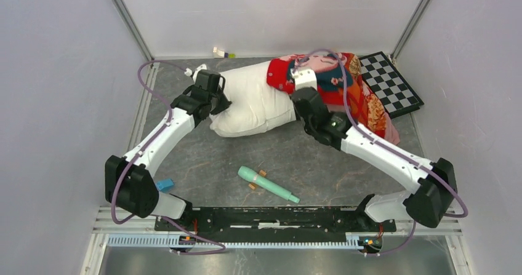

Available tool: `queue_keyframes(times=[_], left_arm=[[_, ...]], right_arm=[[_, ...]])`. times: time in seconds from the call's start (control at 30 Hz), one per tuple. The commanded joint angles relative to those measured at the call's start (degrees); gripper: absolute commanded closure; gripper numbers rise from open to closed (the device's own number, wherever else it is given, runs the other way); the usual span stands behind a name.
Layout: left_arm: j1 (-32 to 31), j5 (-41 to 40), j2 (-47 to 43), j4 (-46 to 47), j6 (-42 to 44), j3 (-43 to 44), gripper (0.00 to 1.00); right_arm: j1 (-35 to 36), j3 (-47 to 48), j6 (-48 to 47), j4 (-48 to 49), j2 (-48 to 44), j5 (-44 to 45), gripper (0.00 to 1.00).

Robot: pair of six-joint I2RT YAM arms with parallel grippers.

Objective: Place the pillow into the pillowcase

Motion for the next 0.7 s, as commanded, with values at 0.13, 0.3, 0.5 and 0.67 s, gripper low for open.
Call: queue_keyframes(times=[0.13,0.3,0.5,0.67], left_arm=[[-10.3,-1.4,-2.5,-5.4,5.2,17.3,0.97],[-9.7,-0.9,-0.2,-8.1,4.9,25.1,0.93],[-3.1,10.9,9.8,-14.6,6.2,38.0,0.53],[-0.4,7.9,9.0,-19.2,10.8,45.6,0.00]], right_arm=[[7.0,41.8,-9.8,-15.4,12.1,-7.3,1.00],[4.4,60.9,-10.2,-22.0,23.6,-12.6,1.00],[-8.2,57.6,-7.0,-18.2,30.7,-23.1,1.00],[-15.4,54.2,-8.2,-12.0,37.9,-28.5,1.00]])
